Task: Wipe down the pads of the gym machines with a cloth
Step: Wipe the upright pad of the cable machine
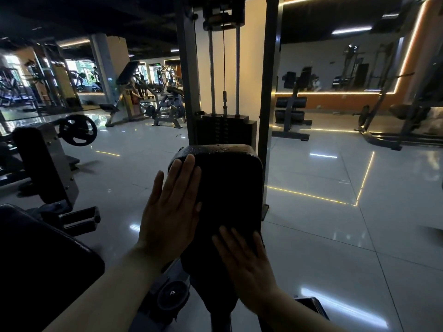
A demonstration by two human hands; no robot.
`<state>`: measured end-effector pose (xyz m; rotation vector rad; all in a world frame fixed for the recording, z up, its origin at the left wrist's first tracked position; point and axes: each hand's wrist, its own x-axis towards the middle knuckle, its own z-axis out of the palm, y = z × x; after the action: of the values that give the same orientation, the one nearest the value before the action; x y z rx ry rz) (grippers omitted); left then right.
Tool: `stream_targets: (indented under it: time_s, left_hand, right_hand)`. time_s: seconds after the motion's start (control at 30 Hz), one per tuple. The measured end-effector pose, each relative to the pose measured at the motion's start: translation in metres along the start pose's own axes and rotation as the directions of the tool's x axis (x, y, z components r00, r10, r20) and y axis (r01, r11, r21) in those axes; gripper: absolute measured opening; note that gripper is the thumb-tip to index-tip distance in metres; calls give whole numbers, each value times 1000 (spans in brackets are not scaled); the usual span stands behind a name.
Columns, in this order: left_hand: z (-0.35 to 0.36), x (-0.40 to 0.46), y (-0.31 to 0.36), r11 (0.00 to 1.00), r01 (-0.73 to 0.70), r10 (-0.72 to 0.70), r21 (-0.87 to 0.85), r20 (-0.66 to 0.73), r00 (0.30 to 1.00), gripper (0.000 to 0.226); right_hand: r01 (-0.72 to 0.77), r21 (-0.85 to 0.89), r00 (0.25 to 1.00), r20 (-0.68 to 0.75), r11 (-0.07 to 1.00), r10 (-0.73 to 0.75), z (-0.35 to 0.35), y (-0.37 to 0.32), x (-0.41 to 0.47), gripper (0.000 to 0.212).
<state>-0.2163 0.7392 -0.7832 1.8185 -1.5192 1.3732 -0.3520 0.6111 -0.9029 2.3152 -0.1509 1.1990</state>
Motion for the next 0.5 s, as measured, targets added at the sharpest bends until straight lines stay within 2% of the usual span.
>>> stream_targets:
  time_s: [0.07, 0.2, 0.33, 0.5]
  left_hand:
    - [-3, 1, 0, 1000, -4, 4, 2, 8, 1000, 55]
    - [-4, 1, -1, 1000, 7, -7, -10, 42, 999, 54]
    - [-8, 1, 0, 999, 21, -19, -44, 46, 999, 51]
    - [-19, 7, -1, 994, 70, -61, -89, 101, 993, 52]
  right_hand:
    - [30, -3, 997, 65, 1000, -30, 5, -5, -18, 83]
    - [42, -6, 999, 26, 999, -42, 0, 7, 6, 84]
    - [-91, 76, 987, -124, 993, 100, -24, 25, 72, 75]
    - [-114, 101, 988, -93, 988, 123, -40, 38, 109, 73]
